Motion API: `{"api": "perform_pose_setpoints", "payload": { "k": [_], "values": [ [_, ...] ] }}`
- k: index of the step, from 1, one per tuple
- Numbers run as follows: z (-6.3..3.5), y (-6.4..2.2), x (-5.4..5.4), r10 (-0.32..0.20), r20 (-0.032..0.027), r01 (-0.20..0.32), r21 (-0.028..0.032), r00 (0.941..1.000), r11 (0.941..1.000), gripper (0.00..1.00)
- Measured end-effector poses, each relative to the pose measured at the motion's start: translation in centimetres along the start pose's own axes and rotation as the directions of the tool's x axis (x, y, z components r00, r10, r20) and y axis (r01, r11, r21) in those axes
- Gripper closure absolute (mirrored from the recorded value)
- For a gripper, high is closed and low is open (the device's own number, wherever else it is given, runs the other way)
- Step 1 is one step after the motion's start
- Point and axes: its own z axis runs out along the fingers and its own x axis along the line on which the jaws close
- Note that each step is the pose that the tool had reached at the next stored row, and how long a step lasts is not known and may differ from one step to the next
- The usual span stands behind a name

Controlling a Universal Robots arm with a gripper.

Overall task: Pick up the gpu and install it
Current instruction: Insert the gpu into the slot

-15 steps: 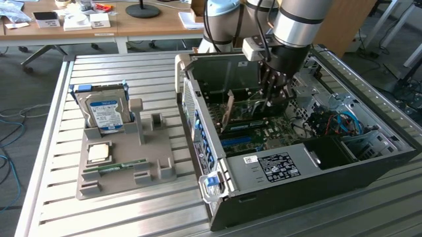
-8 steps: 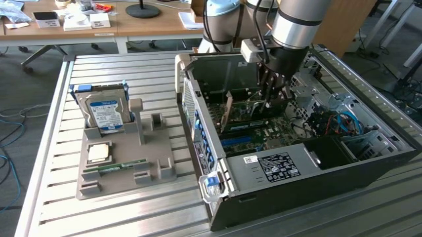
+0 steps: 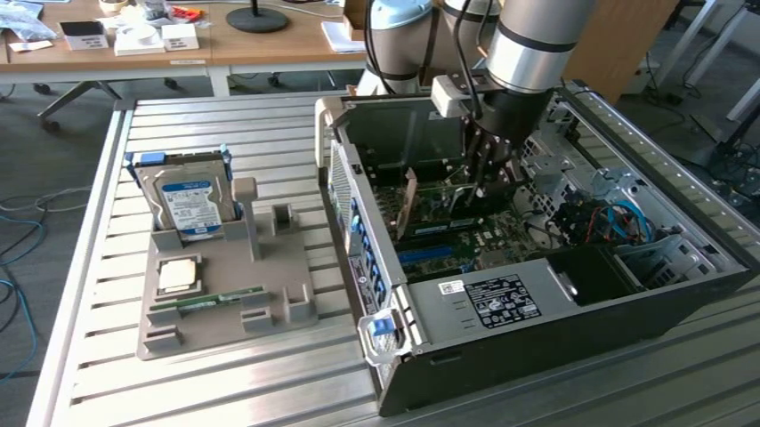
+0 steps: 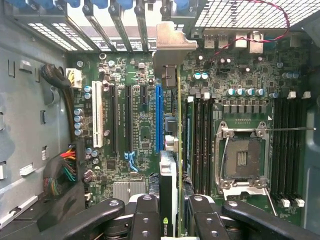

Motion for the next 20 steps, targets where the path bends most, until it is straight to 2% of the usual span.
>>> {"api": "perform_pose_setpoints", "payload": {
  "k": [20],
  "values": [
    [0.50, 0.73, 0.13, -0.005, 0.0003, 0.005, 0.0000, 1.0000, 1.0000, 0.73]
  ]
}}
